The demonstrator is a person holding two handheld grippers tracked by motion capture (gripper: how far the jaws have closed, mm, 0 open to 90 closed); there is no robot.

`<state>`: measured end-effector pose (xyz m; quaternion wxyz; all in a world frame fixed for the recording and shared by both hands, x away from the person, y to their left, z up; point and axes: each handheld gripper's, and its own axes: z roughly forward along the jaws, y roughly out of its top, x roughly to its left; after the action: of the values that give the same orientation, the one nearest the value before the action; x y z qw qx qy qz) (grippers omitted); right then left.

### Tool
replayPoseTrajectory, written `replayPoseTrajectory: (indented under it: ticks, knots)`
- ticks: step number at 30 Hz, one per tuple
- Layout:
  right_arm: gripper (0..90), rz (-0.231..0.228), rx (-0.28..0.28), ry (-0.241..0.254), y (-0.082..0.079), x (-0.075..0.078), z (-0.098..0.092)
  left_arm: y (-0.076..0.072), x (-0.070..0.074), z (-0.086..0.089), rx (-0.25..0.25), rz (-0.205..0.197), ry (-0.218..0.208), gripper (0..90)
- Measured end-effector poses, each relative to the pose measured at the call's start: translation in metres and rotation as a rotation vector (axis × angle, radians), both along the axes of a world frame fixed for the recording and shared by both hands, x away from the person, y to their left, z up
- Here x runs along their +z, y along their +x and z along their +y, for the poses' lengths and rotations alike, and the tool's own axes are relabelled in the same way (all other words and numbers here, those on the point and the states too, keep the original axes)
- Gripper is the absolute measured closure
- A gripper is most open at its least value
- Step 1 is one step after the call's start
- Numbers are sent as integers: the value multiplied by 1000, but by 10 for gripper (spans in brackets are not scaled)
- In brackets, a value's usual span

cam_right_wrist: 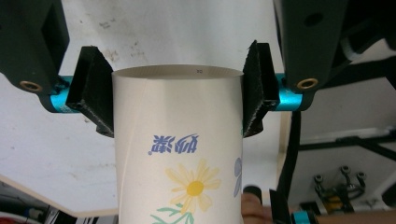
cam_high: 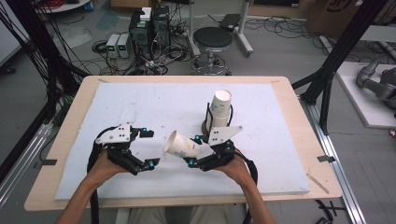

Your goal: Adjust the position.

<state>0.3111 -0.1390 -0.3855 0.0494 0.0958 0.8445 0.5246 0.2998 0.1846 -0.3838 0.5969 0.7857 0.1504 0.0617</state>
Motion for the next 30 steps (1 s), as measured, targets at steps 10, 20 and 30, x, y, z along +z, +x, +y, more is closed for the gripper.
replayPoseTrajectory:
  ticks: [10,20,30]
  knots:
    - [365,3,17,101,-1,-8,-5,2,-11,0,-6,-1,-65,18]
    - [365,0,31,115,-2,-10,-4,6,-14,-8,-35,10,-98,18]
    - [366,-6,51,130,-3,-9,-4,9,-16,-24,-95,10,-116,67]
